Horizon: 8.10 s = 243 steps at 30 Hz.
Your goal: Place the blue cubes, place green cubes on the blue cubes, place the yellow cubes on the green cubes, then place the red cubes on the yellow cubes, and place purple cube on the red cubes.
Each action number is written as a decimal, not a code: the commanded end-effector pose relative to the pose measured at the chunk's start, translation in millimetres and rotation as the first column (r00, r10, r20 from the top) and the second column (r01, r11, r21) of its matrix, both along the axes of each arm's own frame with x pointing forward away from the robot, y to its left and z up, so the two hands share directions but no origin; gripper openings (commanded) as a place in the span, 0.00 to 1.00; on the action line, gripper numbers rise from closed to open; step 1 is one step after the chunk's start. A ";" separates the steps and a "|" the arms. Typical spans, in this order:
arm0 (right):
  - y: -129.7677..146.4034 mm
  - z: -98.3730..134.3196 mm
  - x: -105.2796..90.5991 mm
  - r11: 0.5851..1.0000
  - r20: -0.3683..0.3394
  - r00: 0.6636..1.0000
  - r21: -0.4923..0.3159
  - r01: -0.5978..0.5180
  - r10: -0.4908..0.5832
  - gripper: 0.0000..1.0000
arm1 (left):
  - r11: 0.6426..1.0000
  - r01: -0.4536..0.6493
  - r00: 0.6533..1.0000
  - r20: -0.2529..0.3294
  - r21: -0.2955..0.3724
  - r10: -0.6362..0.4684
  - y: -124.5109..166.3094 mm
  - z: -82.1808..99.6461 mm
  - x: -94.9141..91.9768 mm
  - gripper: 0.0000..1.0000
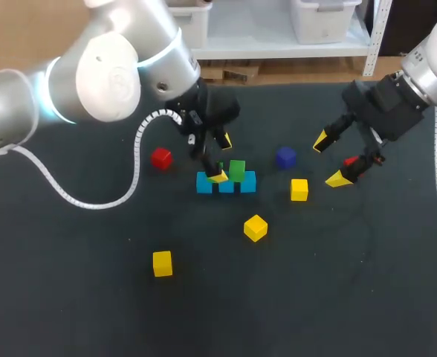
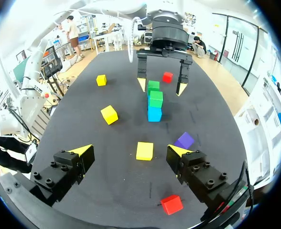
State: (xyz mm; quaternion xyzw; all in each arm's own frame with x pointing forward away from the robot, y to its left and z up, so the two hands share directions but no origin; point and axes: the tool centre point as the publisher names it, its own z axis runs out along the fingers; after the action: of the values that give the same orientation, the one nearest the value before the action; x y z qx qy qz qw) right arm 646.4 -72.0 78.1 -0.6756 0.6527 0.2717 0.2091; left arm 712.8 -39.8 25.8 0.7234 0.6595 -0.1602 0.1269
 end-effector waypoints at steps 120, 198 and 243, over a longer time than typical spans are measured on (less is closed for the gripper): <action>16.7 -57.0 5.3 0.998 0.041 0.997 -0.003 0.061 -0.061 1.00 | 0.993 0.095 0.989 0.117 -0.063 -0.088 144.3 45.1 -41.5 1.00; 155.7 11.4 41.7 0.987 0.046 0.986 -0.012 0.160 -0.160 0.00 | 0.993 0.095 0.989 0.117 -0.063 -0.088 144.3 45.1 -41.5 1.00; 169.9 -24.3 47.5 0.986 0.016 0.986 -0.020 0.165 -0.165 0.00 | 0.993 0.095 0.989 0.117 -0.063 -0.088 144.3 45.1 -41.5 1.00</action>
State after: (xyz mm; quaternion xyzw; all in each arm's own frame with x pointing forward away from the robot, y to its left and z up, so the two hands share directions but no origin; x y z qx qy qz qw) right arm 691.7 97.0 54.7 -0.6231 0.7081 0.2401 0.2295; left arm 670.7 103.6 71.5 0.7554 0.6128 -0.1460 0.1801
